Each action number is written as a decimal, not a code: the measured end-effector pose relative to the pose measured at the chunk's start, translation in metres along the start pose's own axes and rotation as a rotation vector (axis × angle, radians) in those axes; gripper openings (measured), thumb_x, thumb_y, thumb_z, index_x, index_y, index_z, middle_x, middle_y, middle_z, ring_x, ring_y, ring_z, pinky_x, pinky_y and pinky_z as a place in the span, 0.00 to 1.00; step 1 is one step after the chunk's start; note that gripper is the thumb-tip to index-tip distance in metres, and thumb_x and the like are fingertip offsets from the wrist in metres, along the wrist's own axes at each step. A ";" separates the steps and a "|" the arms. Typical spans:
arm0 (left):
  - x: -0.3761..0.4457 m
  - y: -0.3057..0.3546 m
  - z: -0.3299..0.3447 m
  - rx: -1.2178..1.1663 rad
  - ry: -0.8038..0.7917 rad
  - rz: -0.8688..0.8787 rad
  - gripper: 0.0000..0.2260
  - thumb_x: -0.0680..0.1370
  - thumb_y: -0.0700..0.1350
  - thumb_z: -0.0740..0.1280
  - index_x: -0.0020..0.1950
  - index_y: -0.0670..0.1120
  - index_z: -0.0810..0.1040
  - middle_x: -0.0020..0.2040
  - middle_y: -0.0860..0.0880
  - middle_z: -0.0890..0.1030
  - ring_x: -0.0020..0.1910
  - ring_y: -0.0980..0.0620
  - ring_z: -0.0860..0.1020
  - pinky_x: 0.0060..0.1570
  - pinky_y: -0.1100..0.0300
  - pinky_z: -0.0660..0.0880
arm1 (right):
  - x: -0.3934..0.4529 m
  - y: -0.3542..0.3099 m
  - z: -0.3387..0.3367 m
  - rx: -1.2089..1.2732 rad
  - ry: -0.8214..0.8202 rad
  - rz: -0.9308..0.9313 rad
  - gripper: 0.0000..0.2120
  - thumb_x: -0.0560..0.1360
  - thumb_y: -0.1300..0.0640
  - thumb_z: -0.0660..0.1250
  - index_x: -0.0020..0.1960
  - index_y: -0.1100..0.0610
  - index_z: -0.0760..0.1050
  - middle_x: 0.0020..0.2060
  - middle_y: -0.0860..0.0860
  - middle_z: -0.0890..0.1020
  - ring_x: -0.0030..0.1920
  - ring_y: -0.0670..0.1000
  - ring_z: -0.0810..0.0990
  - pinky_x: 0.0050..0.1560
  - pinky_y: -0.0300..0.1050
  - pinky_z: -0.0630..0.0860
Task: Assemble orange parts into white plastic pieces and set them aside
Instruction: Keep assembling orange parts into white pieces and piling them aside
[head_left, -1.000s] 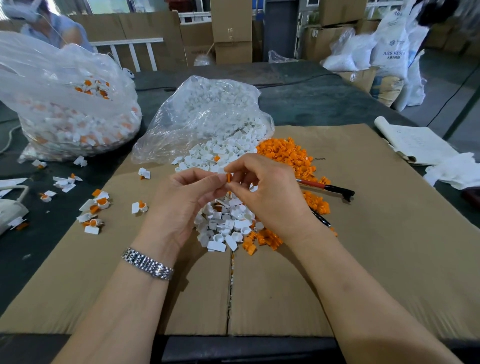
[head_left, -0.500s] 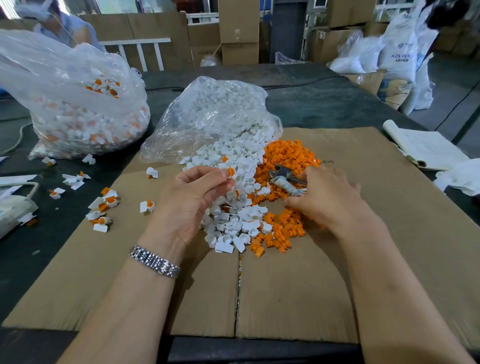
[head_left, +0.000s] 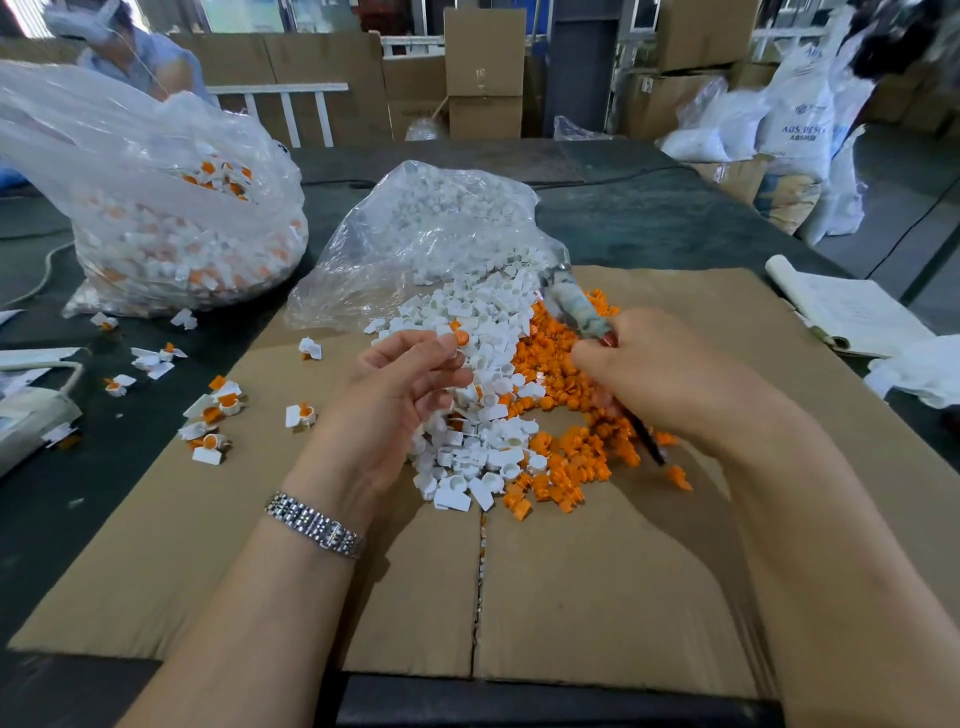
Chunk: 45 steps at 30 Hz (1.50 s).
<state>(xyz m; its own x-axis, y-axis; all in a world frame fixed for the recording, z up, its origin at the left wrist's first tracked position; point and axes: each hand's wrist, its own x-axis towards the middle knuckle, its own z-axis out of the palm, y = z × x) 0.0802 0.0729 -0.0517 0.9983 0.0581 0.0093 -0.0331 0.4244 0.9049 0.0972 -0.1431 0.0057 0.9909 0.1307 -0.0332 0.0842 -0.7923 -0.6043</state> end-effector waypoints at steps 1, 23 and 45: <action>0.000 0.001 0.000 -0.004 0.004 0.009 0.05 0.72 0.41 0.76 0.46 0.43 0.84 0.40 0.46 0.85 0.38 0.51 0.84 0.33 0.66 0.78 | -0.003 -0.005 -0.002 0.077 -0.076 -0.005 0.14 0.80 0.52 0.62 0.41 0.59 0.76 0.30 0.53 0.81 0.28 0.50 0.79 0.33 0.45 0.75; -0.002 0.000 0.005 0.130 0.128 0.075 0.03 0.77 0.38 0.73 0.44 0.42 0.82 0.37 0.46 0.84 0.34 0.53 0.82 0.31 0.66 0.74 | -0.023 -0.032 0.039 0.250 -0.361 -0.048 0.17 0.84 0.49 0.58 0.49 0.62 0.74 0.44 0.59 0.84 0.41 0.51 0.86 0.55 0.60 0.81; 0.000 0.001 -0.002 0.146 0.121 0.003 0.06 0.78 0.35 0.71 0.42 0.41 0.80 0.34 0.46 0.84 0.32 0.53 0.83 0.32 0.66 0.78 | -0.027 -0.036 0.060 0.033 -0.123 -0.100 0.21 0.83 0.46 0.59 0.37 0.57 0.66 0.29 0.53 0.74 0.24 0.50 0.69 0.25 0.41 0.67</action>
<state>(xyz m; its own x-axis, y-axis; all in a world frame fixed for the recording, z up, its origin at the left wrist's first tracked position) 0.0802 0.0748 -0.0514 0.9847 0.1712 -0.0317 -0.0195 0.2892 0.9571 0.0608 -0.0824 -0.0192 0.9570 0.2819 -0.0679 0.1763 -0.7516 -0.6356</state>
